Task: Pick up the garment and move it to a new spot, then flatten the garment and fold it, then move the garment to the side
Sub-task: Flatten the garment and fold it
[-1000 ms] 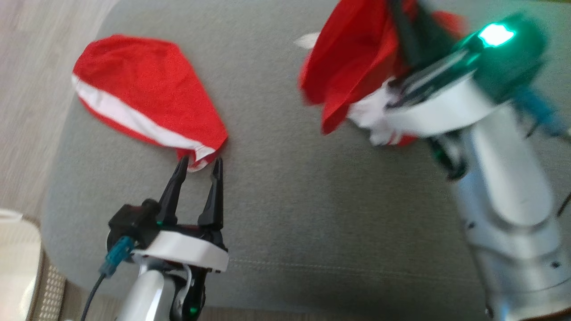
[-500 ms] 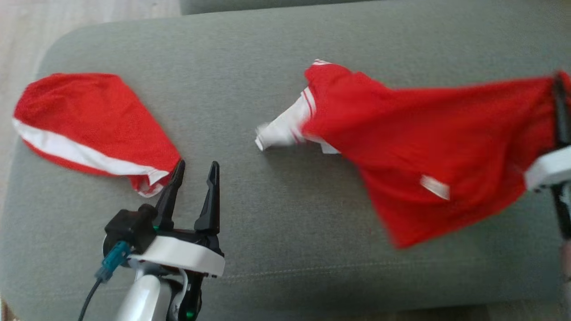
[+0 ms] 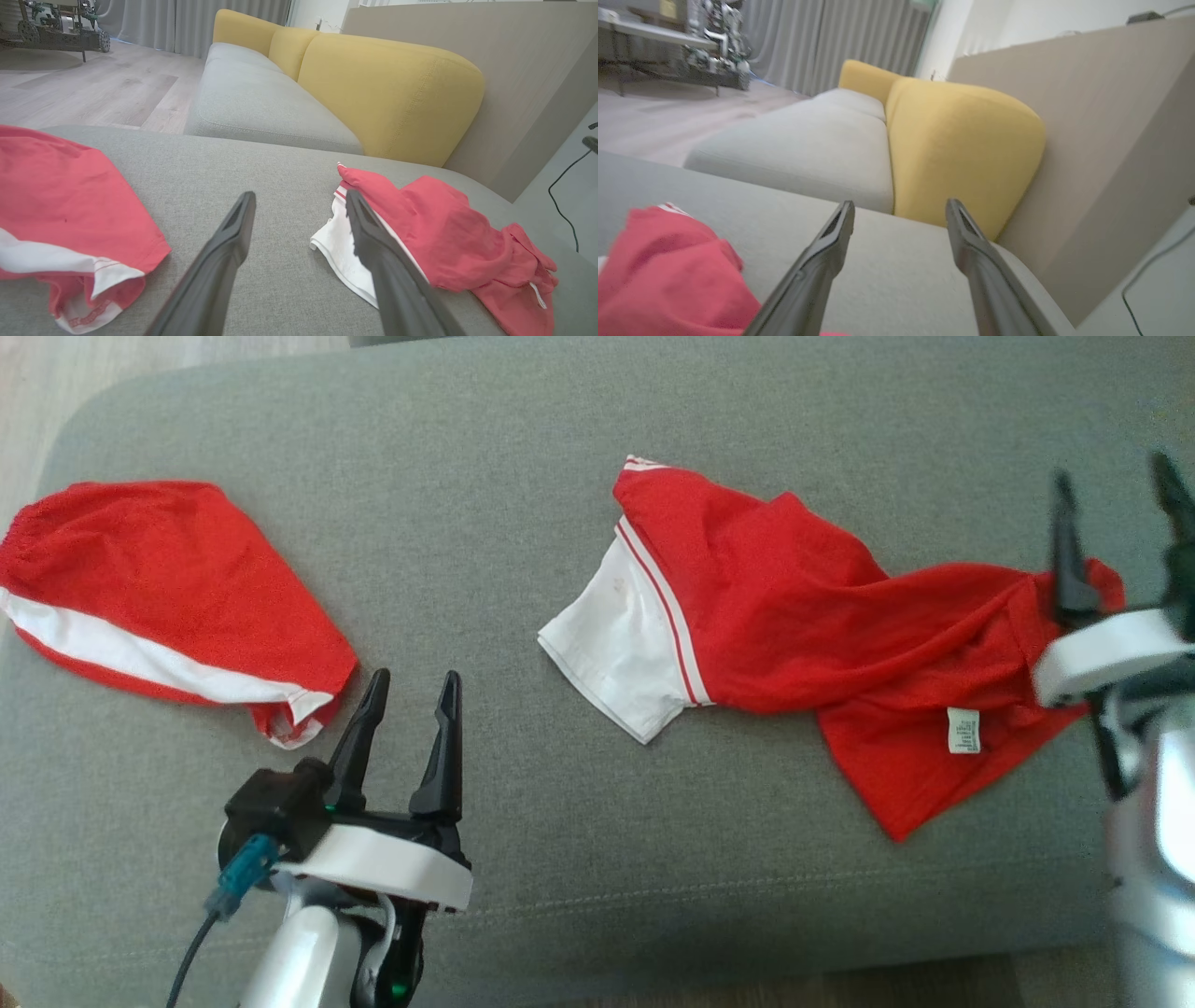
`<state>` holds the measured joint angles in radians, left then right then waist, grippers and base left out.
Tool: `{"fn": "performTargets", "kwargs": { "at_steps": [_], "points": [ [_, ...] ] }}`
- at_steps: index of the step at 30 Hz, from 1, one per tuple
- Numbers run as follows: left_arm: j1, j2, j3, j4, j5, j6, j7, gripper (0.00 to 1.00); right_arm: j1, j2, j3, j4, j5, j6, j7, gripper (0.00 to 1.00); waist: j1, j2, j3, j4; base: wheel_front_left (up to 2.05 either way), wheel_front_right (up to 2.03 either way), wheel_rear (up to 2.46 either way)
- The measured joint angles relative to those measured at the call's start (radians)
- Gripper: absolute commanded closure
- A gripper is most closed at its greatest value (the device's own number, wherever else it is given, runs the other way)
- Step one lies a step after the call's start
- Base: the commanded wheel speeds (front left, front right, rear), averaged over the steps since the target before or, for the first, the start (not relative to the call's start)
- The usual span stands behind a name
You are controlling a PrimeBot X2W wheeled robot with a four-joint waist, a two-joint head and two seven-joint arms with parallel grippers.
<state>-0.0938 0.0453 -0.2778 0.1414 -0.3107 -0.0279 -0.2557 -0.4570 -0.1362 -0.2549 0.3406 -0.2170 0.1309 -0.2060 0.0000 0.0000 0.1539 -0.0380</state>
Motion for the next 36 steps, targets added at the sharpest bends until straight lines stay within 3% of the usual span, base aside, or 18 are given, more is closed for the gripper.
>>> {"fn": "performTargets", "kwargs": {
  "at_steps": [7,14,25,36],
  "points": [
    [0.000,0.000,0.003,-0.010,-0.009,0.001,0.000,0.00,0.081,0.003,0.267,-0.194,0.118,0.000,-0.047,0.00,0.0000,0.0000,-0.028,0.008,0.00,0.00,0.00],
    [0.002,0.000,0.006,-0.024,-0.009,0.003,0.000,0.00,0.278,0.018,0.365,-0.385,0.222,0.000,-0.049,0.00,0.0000,0.0000,-0.039,0.034,0.00,0.00,0.00],
    [0.005,0.000,0.003,-0.027,-0.009,0.001,0.000,0.00,0.340,0.003,0.462,-0.361,0.200,0.000,-0.049,0.00,0.0000,0.0000,-0.013,0.100,0.00,0.00,0.00],
    [-0.037,-0.001,-0.042,-0.027,-0.037,0.012,0.000,0.00,0.261,-0.044,0.578,-0.063,0.237,0.000,-0.049,0.00,0.0000,0.0000,0.061,0.225,0.00,0.00,0.00]
  ]
}}
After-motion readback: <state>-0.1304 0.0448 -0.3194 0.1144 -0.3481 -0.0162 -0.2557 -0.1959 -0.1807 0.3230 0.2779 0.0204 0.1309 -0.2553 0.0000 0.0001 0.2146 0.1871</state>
